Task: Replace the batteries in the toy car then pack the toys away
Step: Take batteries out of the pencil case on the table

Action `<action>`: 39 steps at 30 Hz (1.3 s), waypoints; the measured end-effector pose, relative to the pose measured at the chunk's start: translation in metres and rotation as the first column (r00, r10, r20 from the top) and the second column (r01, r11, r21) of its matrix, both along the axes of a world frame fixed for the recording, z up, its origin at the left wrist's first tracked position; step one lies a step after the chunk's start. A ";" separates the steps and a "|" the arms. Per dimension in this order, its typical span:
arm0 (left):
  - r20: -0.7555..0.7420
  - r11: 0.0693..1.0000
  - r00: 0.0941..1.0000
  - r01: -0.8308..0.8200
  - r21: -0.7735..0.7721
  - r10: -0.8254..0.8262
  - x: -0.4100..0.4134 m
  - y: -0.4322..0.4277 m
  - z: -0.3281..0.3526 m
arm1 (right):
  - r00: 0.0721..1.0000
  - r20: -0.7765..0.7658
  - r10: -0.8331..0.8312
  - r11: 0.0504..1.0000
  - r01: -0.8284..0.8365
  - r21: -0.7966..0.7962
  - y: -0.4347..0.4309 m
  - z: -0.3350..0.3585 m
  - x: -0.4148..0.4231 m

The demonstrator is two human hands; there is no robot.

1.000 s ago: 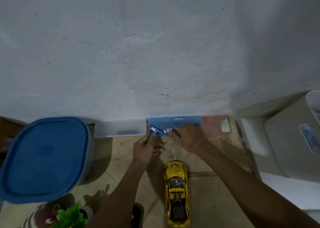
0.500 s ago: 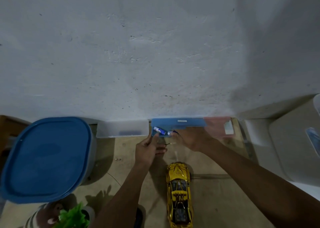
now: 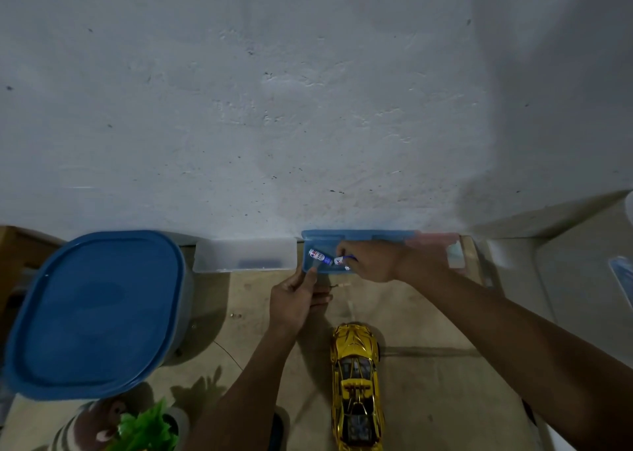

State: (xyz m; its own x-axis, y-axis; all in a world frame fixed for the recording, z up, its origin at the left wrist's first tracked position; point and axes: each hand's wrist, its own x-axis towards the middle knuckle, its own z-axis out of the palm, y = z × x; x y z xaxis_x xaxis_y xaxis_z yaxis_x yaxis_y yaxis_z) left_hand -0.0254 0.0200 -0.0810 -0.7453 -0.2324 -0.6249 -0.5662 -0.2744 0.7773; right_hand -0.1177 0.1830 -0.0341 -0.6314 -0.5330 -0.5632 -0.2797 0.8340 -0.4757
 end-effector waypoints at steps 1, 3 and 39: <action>0.004 1.000 1.000 0.005 -0.005 -0.005 0.000 -0.001 -0.001 | 1.000 0.024 0.009 1.000 -0.009 0.017 -0.002 0.003 -0.001; 0.008 1.000 1.000 0.020 -0.015 -0.020 0.001 -0.002 -0.001 | 0.997 0.080 0.010 1.000 -0.012 0.022 -0.006 0.006 -0.005; 0.105 0.999 0.994 0.002 -0.034 0.002 -0.001 0.001 0.011 | 0.730 -0.453 -0.512 0.832 0.553 -0.049 0.014 -0.019 0.085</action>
